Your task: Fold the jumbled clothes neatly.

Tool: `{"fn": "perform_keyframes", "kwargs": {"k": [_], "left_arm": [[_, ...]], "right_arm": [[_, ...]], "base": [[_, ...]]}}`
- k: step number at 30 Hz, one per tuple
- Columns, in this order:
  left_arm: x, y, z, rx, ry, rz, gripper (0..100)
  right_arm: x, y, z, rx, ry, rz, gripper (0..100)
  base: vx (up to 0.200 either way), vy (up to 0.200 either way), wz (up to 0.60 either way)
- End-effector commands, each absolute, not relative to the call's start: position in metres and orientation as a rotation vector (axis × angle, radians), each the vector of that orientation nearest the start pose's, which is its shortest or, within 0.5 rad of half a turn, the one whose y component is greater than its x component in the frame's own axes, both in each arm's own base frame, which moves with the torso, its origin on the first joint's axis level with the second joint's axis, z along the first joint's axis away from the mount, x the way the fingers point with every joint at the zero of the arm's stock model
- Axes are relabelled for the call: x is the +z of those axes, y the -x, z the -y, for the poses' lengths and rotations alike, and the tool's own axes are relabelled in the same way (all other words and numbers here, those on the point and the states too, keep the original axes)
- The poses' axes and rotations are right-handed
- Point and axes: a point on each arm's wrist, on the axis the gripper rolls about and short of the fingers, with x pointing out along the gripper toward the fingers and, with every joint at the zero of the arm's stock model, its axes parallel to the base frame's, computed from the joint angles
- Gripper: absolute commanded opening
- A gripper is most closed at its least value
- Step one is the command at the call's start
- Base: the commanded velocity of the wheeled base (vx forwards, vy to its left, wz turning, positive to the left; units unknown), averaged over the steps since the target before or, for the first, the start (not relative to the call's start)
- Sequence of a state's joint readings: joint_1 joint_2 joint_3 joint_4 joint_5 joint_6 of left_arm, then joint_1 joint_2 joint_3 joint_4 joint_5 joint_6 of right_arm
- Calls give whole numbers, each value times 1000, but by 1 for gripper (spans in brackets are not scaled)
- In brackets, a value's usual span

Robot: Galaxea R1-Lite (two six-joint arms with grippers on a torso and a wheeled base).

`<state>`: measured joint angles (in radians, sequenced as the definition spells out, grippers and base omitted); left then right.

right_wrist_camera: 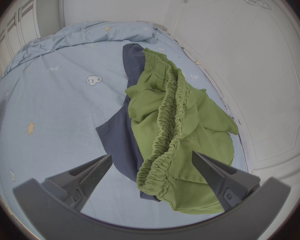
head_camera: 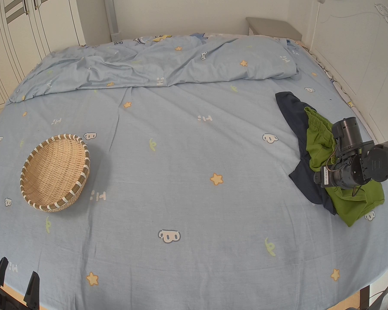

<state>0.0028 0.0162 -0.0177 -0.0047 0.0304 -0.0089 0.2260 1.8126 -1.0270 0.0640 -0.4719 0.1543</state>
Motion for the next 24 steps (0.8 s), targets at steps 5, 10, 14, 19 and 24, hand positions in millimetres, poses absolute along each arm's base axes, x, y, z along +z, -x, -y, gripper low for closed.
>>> {"fn": "perform_keyframes", "kwargs": {"k": [5, 10, 14, 19, 24], "left_arm": [[76, 23, -1, 34, 9, 5, 100], [76, 23, -1, 34, 9, 5, 100], [76, 23, -1, 34, 9, 5, 100], [76, 23, -1, 34, 9, 5, 100], [76, 23, -1, 34, 9, 5, 100]], "right_arm": [[141, -314, -61, -338, 166, -776, 100], [145, -313, -60, -340, 164, -777, 100], [143, -313, -59, -342, 167, -790, 100], [142, -316, -56, -355, 164, -792, 0], [143, -316, -55, -358, 161, -790, 0]], "base": [[0, 0, 0], [0, 0, 0], [0, 0, 0], [0, 0, 0], [0, 0, 0]]}}
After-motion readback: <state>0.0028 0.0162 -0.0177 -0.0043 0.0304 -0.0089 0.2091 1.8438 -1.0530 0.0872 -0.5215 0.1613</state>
